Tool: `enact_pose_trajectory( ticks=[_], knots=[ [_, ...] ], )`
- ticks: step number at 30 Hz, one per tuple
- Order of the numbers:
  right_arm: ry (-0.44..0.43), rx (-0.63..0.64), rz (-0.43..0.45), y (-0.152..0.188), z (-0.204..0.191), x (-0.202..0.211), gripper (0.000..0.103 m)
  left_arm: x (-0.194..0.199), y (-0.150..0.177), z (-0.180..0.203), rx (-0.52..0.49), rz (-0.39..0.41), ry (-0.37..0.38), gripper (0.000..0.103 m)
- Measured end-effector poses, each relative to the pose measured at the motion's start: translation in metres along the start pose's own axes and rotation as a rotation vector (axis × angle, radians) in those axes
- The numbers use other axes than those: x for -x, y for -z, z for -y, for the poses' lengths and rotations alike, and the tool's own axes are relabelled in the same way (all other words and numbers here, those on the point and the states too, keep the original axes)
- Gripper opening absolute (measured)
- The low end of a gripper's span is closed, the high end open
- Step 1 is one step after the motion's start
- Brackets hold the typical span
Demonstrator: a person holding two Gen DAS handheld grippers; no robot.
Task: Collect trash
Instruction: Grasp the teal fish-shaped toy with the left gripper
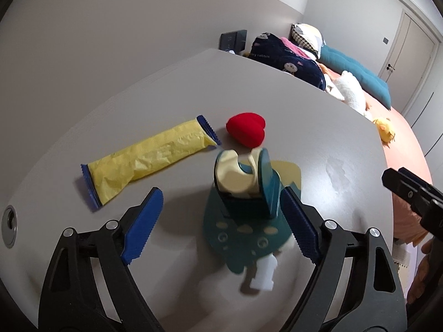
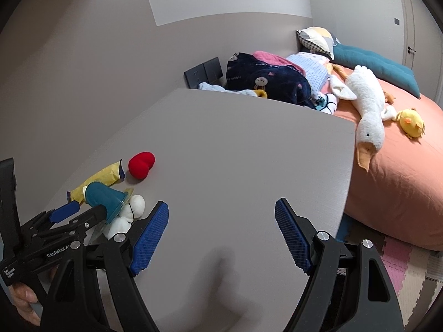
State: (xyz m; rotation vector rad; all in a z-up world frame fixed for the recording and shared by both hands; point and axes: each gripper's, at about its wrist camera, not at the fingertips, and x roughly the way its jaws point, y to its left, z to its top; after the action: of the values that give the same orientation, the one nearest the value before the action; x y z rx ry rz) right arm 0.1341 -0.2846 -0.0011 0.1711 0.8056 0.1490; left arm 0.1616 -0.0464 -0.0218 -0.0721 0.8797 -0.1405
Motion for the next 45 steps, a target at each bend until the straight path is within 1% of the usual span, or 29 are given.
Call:
enact_pose_trajectory(
  ticks=[2, 4, 5, 6, 7, 8, 9, 10, 12, 15, 19, 29, 35, 41, 42, 43, 44, 45],
  knots=[
    [-0.001, 0.001, -0.004, -0.001, -0.002, -0.004, 0.08, -0.003, -0.002, 0.0, -0.004, -0.001, 0.003, 0.084],
    [0.0, 0.006, -0.009, -0.002, -0.005, -0.008, 0.08, -0.004, -0.002, 0.0, -0.008, -0.003, 0.002, 0.081],
    [0.0, 0.008, -0.01, -0.002, -0.006, -0.009, 0.08, -0.007, -0.003, 0.0, -0.013, -0.007, -0.001, 0.076],
    [-0.001, 0.01, -0.012, -0.001, -0.007, -0.01, 0.08, -0.009, -0.004, -0.001, -0.016, -0.013, -0.001, 0.067],
    [-0.002, 0.012, -0.014, -0.002, -0.008, -0.012, 0.08, -0.011, -0.004, -0.001, -0.014, -0.017, 0.004, 0.061],
    [-0.003, 0.013, -0.016, -0.001, -0.009, -0.013, 0.08, -0.012, -0.004, -0.002, -0.008, -0.023, 0.012, 0.05],
    [-0.003, 0.014, -0.018, -0.001, -0.011, -0.015, 0.08, -0.014, -0.005, -0.004, -0.002, -0.029, 0.018, 0.042],
    [-0.006, 0.015, -0.02, -0.001, -0.013, -0.016, 0.08, -0.015, -0.005, -0.006, 0.005, -0.031, 0.023, 0.039],
    [-0.011, 0.019, -0.023, -0.001, -0.016, -0.018, 0.08, -0.015, -0.005, -0.01, 0.013, -0.022, 0.005, 0.036],
    [-0.023, 0.027, -0.029, 0.0, -0.024, -0.02, 0.08, -0.006, -0.004, -0.015, 0.017, 0.006, -0.037, 0.035],
    [-0.042, 0.047, -0.037, 0.002, -0.039, -0.023, 0.08, 0.008, -0.004, -0.024, 0.02, 0.04, -0.07, 0.035],
    [-0.079, 0.106, -0.087, 0.013, -0.083, -0.037, 0.08, 0.026, 0.003, -0.049, 0.03, 0.056, -0.099, 0.035],
    [-0.074, 0.129, -0.119, 0.019, -0.102, -0.048, 0.08, 0.037, 0.003, -0.066, 0.069, 0.071, -0.1, 0.035],
    [-0.025, 0.178, -0.149, 0.022, -0.117, -0.059, 0.08, 0.042, 0.003, -0.07, 0.084, 0.084, -0.1, 0.035],
    [-0.019, 0.186, -0.154, 0.023, -0.119, -0.061, 0.078, 0.043, 0.002, -0.071, 0.085, 0.086, -0.098, 0.035],
    [-0.016, 0.196, -0.156, 0.024, -0.121, -0.062, 0.074, 0.043, 0.002, -0.071, 0.085, 0.087, -0.097, 0.035],
    [-0.019, 0.203, -0.16, 0.024, -0.122, -0.063, 0.062, 0.044, 0.002, -0.071, 0.086, 0.088, -0.097, 0.035],
    [-0.04, 0.205, -0.17, 0.025, -0.123, -0.064, 0.049, 0.044, 0.003, -0.071, 0.086, 0.088, -0.095, 0.035]
  ],
)
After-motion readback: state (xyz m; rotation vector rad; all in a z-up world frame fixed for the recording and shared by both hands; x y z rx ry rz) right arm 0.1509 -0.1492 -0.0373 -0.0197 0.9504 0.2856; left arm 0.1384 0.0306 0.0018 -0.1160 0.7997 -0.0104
